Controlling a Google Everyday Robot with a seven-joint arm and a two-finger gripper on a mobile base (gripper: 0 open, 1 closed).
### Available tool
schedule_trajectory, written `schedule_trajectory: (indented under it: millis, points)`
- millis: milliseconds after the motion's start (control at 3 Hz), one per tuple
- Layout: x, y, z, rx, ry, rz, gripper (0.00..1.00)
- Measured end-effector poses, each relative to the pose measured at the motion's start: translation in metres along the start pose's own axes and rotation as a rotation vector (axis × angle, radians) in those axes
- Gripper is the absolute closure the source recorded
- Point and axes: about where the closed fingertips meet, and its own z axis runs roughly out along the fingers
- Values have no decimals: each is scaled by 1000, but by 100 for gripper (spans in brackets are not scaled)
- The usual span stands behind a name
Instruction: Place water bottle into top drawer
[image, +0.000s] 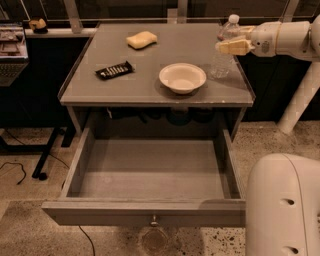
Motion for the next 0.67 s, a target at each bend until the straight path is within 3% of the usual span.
schedule_trajectory:
  millis: [333,667]
  points:
    - [0,0,0,0,0,0,89]
    - [0,2,3,-8,1,-1,100]
